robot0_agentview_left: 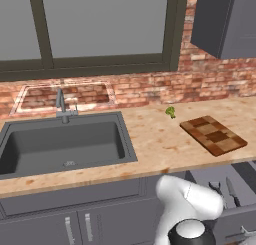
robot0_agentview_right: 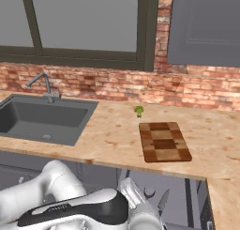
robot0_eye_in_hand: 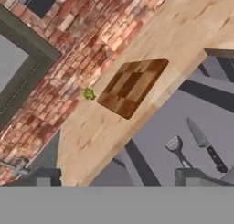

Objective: Open the drawer on the right and place the cutting tools on the cutting board.

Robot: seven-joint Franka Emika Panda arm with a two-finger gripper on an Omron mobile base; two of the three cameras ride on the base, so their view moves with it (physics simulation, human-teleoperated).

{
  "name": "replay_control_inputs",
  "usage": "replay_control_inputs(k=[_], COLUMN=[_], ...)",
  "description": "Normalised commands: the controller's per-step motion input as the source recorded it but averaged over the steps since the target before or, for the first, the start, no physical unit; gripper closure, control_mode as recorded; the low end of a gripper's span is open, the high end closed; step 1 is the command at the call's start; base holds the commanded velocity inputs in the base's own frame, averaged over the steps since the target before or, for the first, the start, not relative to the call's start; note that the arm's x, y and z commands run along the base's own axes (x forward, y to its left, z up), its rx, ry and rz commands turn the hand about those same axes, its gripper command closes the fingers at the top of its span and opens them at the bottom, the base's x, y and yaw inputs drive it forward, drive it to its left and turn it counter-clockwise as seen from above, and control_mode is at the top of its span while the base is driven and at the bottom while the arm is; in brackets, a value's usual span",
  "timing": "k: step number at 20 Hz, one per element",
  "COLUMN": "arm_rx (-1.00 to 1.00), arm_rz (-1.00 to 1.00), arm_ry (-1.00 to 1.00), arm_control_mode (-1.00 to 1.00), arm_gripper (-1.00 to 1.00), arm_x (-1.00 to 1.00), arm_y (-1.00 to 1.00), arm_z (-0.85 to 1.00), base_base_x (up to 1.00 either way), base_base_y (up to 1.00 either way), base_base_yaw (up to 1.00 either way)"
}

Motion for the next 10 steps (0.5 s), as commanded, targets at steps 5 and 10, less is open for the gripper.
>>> replay_control_inputs(k=[5,10], arm_rx=[-0.2,-0.17], arm_rz=[0.0,0.0], arm_ry=[0.62,0.65], arm_control_mode=[-1.0,-1.0], arm_gripper=[-1.0,-1.0], arm_x=[0.94,0.72], arm_y=[0.25,0.03], arm_z=[0.43,0.01], base_base_x=[0.0,0.0], base_base_y=[0.0,0.0], base_base_yaw=[0.0,0.0])
